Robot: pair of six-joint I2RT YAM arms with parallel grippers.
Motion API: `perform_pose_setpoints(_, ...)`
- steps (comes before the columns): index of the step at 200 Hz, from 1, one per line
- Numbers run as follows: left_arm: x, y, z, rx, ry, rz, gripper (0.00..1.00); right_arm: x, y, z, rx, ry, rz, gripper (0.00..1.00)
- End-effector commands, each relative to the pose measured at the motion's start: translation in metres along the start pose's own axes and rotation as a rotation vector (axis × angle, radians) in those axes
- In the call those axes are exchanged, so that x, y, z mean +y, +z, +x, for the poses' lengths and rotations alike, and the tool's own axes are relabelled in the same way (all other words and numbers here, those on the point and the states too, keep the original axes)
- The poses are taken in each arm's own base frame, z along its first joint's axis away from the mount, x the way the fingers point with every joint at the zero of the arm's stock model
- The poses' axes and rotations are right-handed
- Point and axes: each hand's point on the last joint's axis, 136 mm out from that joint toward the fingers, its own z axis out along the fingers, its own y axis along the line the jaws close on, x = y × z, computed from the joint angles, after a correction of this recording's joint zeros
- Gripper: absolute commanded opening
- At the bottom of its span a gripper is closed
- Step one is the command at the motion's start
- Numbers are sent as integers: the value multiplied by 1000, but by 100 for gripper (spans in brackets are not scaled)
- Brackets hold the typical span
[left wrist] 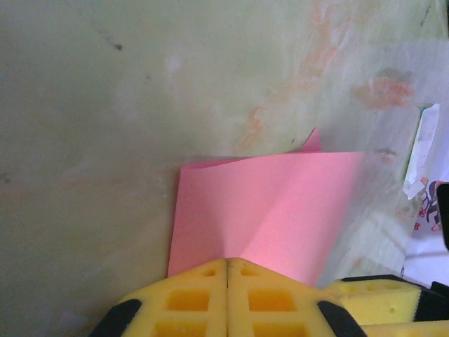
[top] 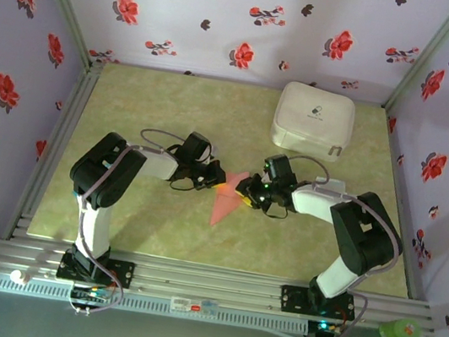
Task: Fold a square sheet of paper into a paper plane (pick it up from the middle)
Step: Fold the wing for the fifth time at the center of the table.
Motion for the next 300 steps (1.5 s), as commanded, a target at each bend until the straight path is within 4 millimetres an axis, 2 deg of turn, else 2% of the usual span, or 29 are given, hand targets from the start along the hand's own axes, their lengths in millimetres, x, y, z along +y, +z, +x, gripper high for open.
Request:
perform_pose_setpoints(1,50,7,16,42,-58,-137,7,2,-10,-19,-48,-91,50,35)
perform_pose_setpoints(54,51,7,16,42,-62,-135,7,-7,-8,-48,-64,-87,70,35)
perform_pose_setpoints(68,51,7,16,42,-64,-135,7,-3,-1,-45,-19,-92,46,35)
perform_pose_setpoints(92,51,7,16,41,-63,-136,7,-11,7,-41,12,-74,62,34)
perform_pose_setpoints(139,51,7,16,40,-68,-136,7,-2,13,-36,50,-79,-10,33)
perform_pose_setpoints(194,50,6,13,39,-68,-135,7,0,7,-36,26,-91,-22,33)
perform_pose_setpoints(223,49,7,13,38,-67,-133,7,8,4,-32,46,-105,-61,32)
perform_pose_setpoints(271,43,4,10,33,-51,-122,7,0,6,-37,65,-125,-38,25)
perform_pose_setpoints(300,42,4,8,33,-47,-121,7,-5,2,-31,83,-134,-17,24)
